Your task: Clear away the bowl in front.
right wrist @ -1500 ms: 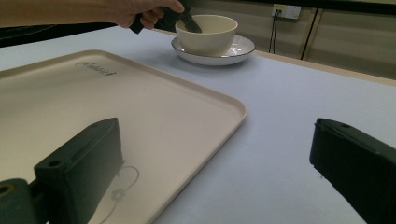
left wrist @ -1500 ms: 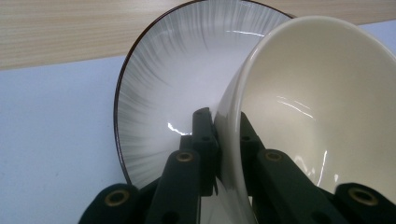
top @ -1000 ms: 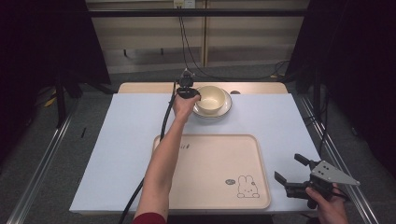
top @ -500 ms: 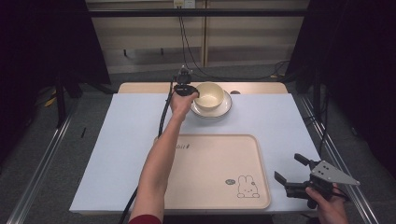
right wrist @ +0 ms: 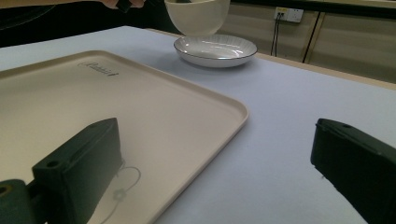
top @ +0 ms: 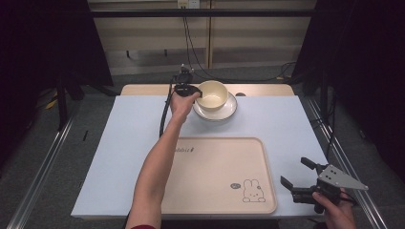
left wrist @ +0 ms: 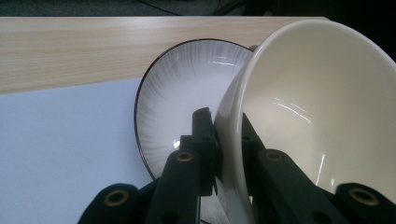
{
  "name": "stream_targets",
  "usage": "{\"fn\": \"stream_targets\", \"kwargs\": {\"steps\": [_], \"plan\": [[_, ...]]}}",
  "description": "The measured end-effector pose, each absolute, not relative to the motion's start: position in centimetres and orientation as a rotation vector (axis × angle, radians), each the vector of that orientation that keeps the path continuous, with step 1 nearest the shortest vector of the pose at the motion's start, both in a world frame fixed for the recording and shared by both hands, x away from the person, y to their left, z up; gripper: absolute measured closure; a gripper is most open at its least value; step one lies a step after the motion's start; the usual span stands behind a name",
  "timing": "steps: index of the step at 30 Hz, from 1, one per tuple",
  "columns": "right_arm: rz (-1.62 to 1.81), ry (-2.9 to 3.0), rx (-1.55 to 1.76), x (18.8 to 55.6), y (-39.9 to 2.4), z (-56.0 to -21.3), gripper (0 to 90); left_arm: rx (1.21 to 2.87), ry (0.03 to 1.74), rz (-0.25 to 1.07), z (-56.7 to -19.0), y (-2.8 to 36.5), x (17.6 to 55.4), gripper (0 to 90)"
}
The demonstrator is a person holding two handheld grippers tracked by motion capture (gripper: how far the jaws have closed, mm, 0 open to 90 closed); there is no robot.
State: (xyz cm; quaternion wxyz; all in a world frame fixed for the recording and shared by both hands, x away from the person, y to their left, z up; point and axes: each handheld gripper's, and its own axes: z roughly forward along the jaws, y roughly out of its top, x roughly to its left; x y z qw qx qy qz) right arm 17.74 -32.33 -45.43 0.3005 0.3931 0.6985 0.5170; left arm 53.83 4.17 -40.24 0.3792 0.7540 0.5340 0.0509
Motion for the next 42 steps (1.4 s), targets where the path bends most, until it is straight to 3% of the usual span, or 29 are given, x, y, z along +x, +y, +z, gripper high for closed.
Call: {"fn": "stream_targets", "kwargs": {"steps": [28, 42], "plan": [[1.371, 1.855, 1.044, 17.7, -32.3, -45.4, 1.5, 1.960, 1.260, 0.092, -38.2, 5.6, 50.4, 83.6], [1.367, 1.850, 1.044, 17.7, -32.3, -45.4, 1.5, 1.988, 1.196, 0.079, -38.2, 4.3, 48.4, 83.5]]}}
